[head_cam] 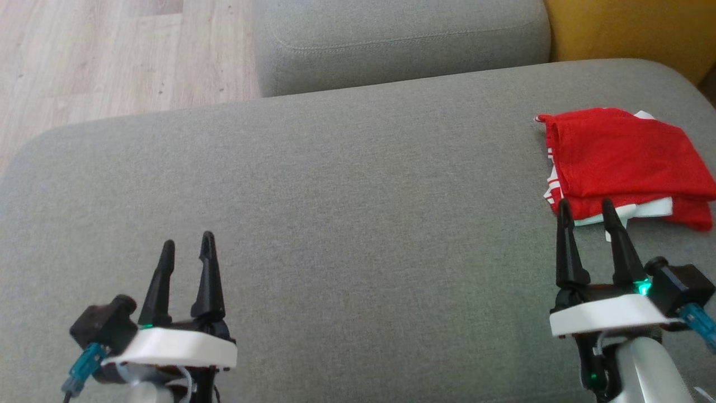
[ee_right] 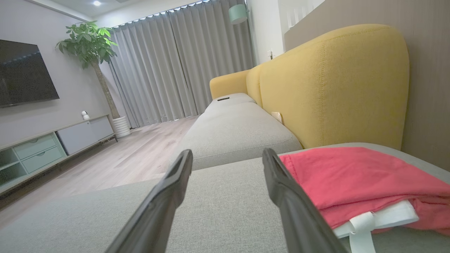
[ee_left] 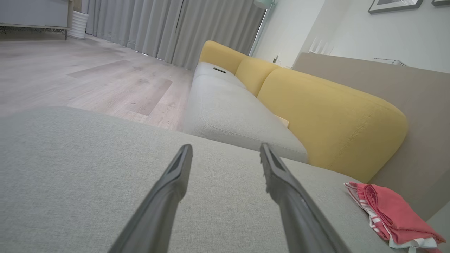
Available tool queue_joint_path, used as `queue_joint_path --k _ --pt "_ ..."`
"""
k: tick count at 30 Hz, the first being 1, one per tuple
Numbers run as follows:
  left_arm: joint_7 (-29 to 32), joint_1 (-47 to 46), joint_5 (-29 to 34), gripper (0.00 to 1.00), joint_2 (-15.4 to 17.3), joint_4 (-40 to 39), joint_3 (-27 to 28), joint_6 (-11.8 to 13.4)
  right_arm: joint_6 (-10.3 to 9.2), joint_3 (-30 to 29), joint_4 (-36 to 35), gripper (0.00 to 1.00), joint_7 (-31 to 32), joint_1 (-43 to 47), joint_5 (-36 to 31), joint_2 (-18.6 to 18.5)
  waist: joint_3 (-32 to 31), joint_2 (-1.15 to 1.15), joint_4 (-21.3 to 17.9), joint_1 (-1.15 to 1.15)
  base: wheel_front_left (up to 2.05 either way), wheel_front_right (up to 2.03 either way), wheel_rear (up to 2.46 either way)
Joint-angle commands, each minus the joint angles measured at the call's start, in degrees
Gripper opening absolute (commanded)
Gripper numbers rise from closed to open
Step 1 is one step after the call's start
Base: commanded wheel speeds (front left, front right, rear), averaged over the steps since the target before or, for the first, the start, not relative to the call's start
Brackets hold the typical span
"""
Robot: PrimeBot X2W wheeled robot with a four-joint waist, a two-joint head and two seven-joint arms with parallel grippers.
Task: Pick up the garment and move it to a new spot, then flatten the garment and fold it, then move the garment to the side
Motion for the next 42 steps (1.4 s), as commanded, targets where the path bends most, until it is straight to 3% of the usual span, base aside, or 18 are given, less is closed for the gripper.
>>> queue_joint_path --k 1,12,19,20,23,42 --pt "-0.31 -1.09 0.22 1.0 0.48 -2.3 2.18 0.29 -0.05 1.38 -2.26 1.0 -0.62 -1.08 0.31 -0.11 0.02 0.0 0.0 0.0 0.0 0.0 0.0" --pt "-0.31 -0.84 -0.23 1.0 0.48 -2.47 2.72 0.94 -0.05 2.19 -1.97 1.0 -0.62 -1.32 1.05 -0.11 0.3 0.0 -0.11 0.0 0.0 0.0 0.0" --pt "-0.31 -0.84 0.8 1.0 0.48 -1.78 3.64 3.23 -0.05 2.8 -1.17 1.0 -0.62 -1.33 1.38 -0.11 0.4 0.0 -0.07 0.0 0.0 0.0 0.0" --pt "0.01 0.97 0.07 0.0 0.0 -0.04 1.26 3.07 0.0 1.16 0.5 0.0 0.0 0.01 1.06 0.01 0.4 0.0 -0.07 0.0 0.0 0.0 0.0" --pt "0.14 1.76 -0.33 0.0 -0.34 3.33 0.8 3.02 0.0 1.13 3.49 0.0 0.16 1.03 1.41 0.1 0.43 0.0 -0.05 0.0 0.0 0.0 0.0" --pt "3.07 0.14 -10.98 0.0 0.07 4.35 2.44 1.41 -0.01 0.3 3.22 0.0 2.96 0.54 13.64 -0.3 0.45 0.0 0.28 0.0 0.0 0.0 0.0"
